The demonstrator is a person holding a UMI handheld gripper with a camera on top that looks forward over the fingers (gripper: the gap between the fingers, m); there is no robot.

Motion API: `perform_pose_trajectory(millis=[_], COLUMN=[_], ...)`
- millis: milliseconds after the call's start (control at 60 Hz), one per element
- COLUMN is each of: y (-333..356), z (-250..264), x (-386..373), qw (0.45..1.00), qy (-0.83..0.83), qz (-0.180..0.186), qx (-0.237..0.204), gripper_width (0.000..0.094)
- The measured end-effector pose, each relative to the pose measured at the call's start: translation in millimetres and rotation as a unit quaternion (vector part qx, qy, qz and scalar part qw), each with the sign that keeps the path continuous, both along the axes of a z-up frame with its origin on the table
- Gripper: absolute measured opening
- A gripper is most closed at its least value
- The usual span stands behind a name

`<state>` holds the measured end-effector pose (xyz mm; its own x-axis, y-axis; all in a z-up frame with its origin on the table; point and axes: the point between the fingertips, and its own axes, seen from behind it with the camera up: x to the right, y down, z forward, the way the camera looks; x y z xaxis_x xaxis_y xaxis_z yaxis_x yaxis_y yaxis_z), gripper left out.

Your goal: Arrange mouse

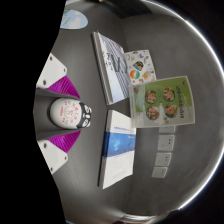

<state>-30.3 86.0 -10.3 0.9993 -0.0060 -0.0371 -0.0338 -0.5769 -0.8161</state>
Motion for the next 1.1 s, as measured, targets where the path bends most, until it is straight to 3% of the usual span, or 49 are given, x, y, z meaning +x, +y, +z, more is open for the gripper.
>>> perform_pose_trajectory(millis=[117, 200, 367, 483, 633, 867, 950, 1100], y=[-3.9, -13.7, -57.0, -87.2, -111.3, -116.4, -113.6, -120.2], z=[5.2, 36.3, 114.7, 117.5, 60.3, 7.3, 9.1, 7.5], x=[0.6, -14.6, -174.7, -290.0, -371.2, -378.0, -379.2, -378.4], qw=[1.000, 0.999, 0.993, 0.988, 0.991, 0.996, 0.996, 0.996], qy=[0.016, -0.011, 0.003, 0.009, -0.009, -0.035, -0.028, -0.017], qz=[-0.018, -0.016, 0.065, 0.107, 0.118, 0.085, 0.079, 0.092], qx=[-0.007, 0.027, 0.099, 0.113, 0.063, 0.013, 0.017, -0.006], gripper_width=[0.0464, 0.0465, 0.0462, 0.0460, 0.0458, 0.0463, 0.0467, 0.0651])
